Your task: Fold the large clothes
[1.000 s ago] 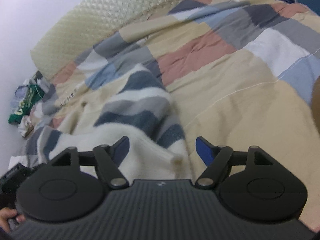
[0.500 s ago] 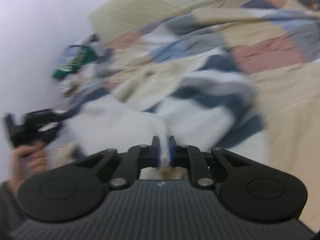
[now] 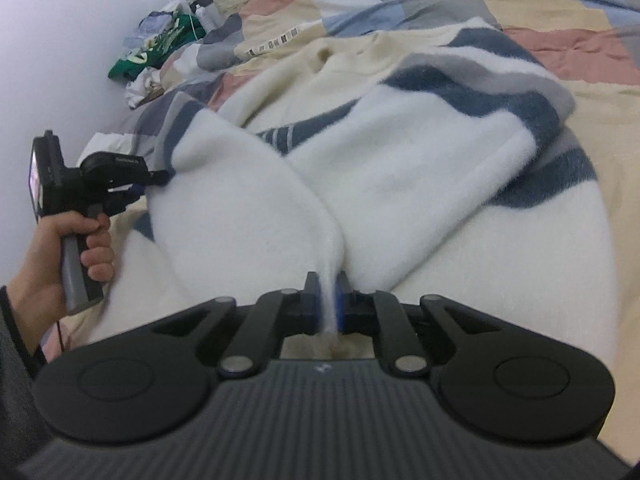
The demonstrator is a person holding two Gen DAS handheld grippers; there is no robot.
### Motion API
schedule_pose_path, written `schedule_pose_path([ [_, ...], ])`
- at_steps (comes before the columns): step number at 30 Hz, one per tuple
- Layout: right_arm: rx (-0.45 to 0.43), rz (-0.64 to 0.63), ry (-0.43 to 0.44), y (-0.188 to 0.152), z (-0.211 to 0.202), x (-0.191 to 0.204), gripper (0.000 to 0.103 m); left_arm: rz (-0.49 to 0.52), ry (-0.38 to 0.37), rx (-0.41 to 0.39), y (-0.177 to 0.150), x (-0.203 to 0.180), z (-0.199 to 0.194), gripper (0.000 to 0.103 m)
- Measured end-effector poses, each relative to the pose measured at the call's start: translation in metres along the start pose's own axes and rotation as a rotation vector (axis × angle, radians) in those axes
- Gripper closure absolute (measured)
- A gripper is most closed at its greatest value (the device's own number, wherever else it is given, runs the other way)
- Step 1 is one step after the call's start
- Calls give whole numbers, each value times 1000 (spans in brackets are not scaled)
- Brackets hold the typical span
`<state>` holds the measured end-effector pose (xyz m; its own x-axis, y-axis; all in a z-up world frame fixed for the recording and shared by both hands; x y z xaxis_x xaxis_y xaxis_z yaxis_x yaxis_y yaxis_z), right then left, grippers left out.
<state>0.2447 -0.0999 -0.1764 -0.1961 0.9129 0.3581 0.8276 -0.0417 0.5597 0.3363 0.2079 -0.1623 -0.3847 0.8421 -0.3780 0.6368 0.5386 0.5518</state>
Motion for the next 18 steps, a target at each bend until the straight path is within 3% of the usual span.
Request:
schedule_pose_path([
  [4, -19, 25, 39, 6, -6, -4, 90, 46, 29, -9, -4, -12, -15, 57],
  [7, -47, 45, 51, 11, -13, -8, 86, 97, 54, -35, -12, -26, -38, 49],
  [9, -74, 65, 60, 15, -16, -11, 74, 126, 54, -37, -22, -34, -53, 49],
  [10, -92, 76, 74, 17, -19, -13, 59, 139, 40, -31, -27, -39, -60, 49],
  [11, -104, 83, 86, 18, -21, -13, 51, 151, 27, -22, -32, -43, -65, 49],
  [18, -71, 153, 203, 45, -16, -1, 51, 214, -99, 18, -51, -76, -85, 49],
])
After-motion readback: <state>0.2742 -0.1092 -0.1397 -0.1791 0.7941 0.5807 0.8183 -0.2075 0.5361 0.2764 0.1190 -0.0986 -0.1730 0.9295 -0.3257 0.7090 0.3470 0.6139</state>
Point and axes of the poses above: each gripper's, at about its wrist camera, not at the fingertips, and z roughly the way its jaws point, x to its left, y to its top, the point moved 6 cm from there along z, roughly the way its jaws point, and after that the axes turned 8 degrees about x, right-handed, at the moved point
